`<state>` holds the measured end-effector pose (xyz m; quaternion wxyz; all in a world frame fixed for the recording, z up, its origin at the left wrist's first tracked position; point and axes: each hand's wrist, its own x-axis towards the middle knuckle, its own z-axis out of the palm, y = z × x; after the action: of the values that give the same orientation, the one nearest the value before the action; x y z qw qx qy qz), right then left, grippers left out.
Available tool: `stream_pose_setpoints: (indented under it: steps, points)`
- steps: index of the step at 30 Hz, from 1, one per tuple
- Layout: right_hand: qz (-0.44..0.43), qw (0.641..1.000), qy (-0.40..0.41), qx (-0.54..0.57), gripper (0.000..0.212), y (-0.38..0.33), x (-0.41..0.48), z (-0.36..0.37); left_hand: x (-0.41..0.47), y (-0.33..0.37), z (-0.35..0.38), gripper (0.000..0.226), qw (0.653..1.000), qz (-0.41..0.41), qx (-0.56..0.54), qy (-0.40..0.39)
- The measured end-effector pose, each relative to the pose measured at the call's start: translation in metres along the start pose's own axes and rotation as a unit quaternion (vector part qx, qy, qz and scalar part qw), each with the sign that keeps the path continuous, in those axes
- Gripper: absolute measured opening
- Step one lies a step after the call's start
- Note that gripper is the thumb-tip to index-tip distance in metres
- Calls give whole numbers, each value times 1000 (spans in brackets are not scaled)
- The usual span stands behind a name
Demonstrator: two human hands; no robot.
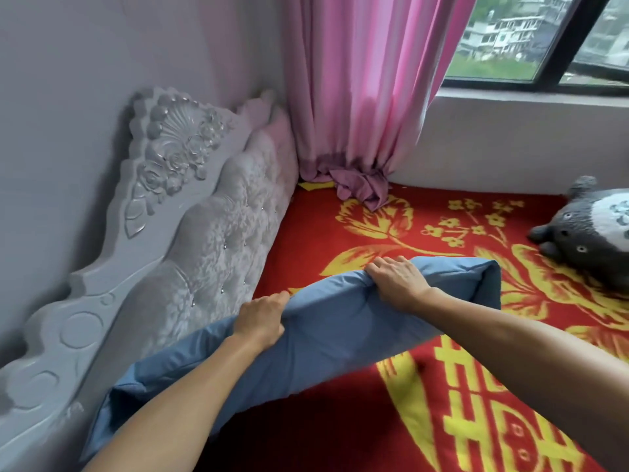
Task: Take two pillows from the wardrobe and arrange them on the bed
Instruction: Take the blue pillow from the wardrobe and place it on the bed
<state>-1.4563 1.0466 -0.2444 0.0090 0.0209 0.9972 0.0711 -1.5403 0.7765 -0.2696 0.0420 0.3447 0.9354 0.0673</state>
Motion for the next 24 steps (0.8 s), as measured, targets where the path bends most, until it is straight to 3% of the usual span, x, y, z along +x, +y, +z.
stream_pose_setpoints:
  steps: [8, 15, 24]
  points:
    - [-2, 999, 41, -36, 27, 17, 43, -44, 36, -6, -29, 24, 999, -11, -1, 41]
    - [-30, 996, 62, -53, 33, 46, 102, -65, 82, -10, -42, 33, 995, -42, -23, 87]
    - [-65, 995, 75, -15, 30, 117, 266, -10, 228, -27, -16, 37, 993, -102, -4, 63]
